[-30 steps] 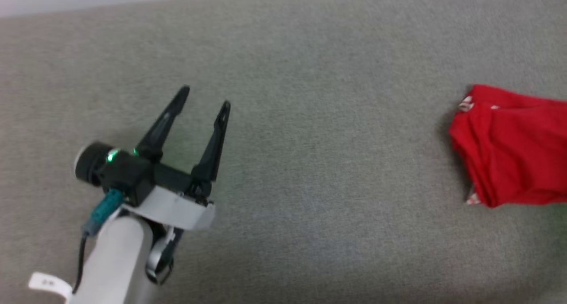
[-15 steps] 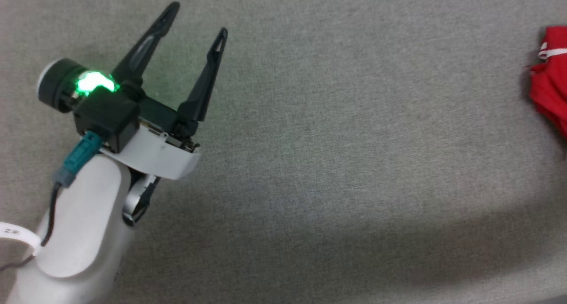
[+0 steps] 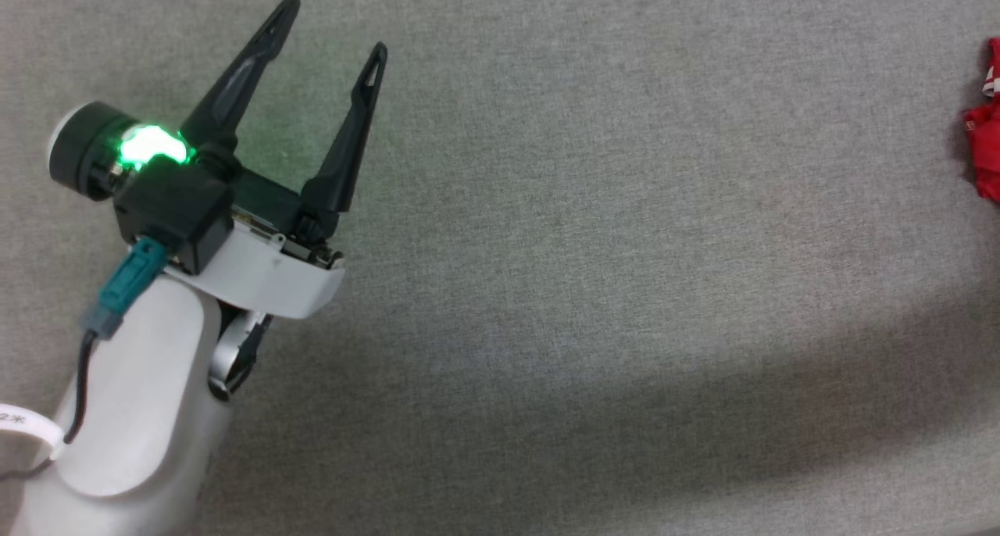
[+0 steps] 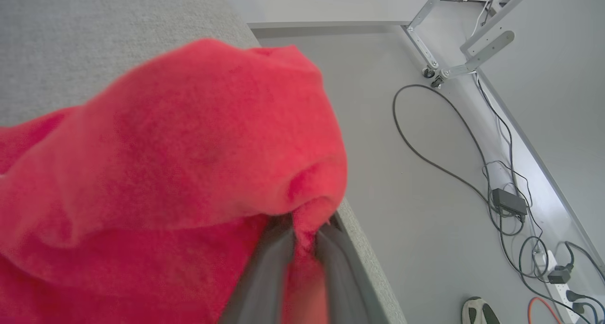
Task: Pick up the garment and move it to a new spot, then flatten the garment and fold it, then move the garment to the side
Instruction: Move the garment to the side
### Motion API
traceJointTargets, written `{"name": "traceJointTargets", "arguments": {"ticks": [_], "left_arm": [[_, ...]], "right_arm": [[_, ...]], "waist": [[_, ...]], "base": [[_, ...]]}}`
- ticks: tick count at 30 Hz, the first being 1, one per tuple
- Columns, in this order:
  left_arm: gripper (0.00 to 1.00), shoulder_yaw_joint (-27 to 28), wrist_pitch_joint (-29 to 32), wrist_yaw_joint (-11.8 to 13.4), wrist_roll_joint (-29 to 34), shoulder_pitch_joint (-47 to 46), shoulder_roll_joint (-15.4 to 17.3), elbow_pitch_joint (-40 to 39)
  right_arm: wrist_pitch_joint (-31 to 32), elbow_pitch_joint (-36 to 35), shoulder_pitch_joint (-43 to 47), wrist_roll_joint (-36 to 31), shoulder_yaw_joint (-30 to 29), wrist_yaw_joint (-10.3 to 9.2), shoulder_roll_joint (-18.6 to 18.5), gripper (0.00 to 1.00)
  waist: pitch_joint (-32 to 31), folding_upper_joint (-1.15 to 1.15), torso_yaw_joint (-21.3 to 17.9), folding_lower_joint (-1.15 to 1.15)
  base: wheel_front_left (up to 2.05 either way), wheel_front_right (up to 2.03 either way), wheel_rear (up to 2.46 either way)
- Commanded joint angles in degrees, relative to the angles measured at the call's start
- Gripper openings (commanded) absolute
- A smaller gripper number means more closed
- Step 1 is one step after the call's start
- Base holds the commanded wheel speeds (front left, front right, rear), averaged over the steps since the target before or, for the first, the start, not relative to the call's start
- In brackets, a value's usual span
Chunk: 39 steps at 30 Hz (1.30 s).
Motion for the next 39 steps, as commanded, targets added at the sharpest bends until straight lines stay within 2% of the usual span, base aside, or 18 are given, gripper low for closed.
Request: {"name": "traceJointTargets", "arguments": {"ticks": [1,2,3,9,12,20,25,31,39], "left_arm": [[1.0,0.3,0.0,-0.1,0.2,1.0,-0.4,-0.1],[1.0,0.3,0.0,-0.1,0.2,1.0,-0.4,-0.1],[1.0,0.5,0.0,-0.1,0.2,1.3,-0.6,-0.1],[1.0,1.8,0.0,-0.1,-0.1,3.6,-2.3,0.5],[1.0,3.0,0.0,0.2,-0.3,5.7,-3.5,1.2],[1.0,7.7,0.0,0.7,-0.8,16.6,-6.9,5.6],[1.0,10.0,0.0,0.6,-1.5,22.7,-8.6,10.1],[1.0,13.1,0.0,0.4,-2.9,26.7,-10.3,13.9],[1.0,14.3,0.0,0.1,-1.9,29.6,-11.7,15.0]], "right_arm": [[-0.4,1.3,-0.8,-0.6,0.4,-0.07,0.1,0.87],[-0.4,1.3,-0.8,-0.6,0.4,-0.07,0.1,0.87],[-0.6,1.8,-0.9,-0.9,0.6,-0.07,0.0,1.0],[-3.0,3.4,-1.0,-1.5,2.9,-0.07,-0.6,1.0],[-4.8,2.4,0.1,-1.4,5.6,-0.07,0.4,1.0],[-9.6,-6.4,9.2,9.0,19.4,-0.07,4.9,1.0],[-13.6,-12.4,15.9,14.6,25.1,-0.07,6.5,1.0],[-18.2,-15.7,20.7,15.7,27.4,-0.07,10.6,1.0],[-20.4,-19.2,27.0,14.5,25.3,-0.07,16.6,1.0]], "waist": [[-0.7,0.0,0.1,0.0],[-0.7,0.0,0.1,0.0],[-1.1,0.0,0.1,0.0],[-4.3,0.0,0.8,0.0],[-7.3,0.0,1.8,0.0],[-18.1,0.0,6.5,0.0],[-22.9,0.0,10.1,0.0],[-27.8,0.0,13.0,0.0],[-34.1,0.0,16.5,0.0]], "base": [[0.0,0.0,0.0],[0.0,0.0,0.0],[0.0,0.0,0.0],[0.0,0.0,0.0],[0.0,0.0,0.0],[0.0,0.0,0.0],[0.0,0.0,0.0],[0.0,0.0,0.0],[0.0,0.0,0.0]]}}
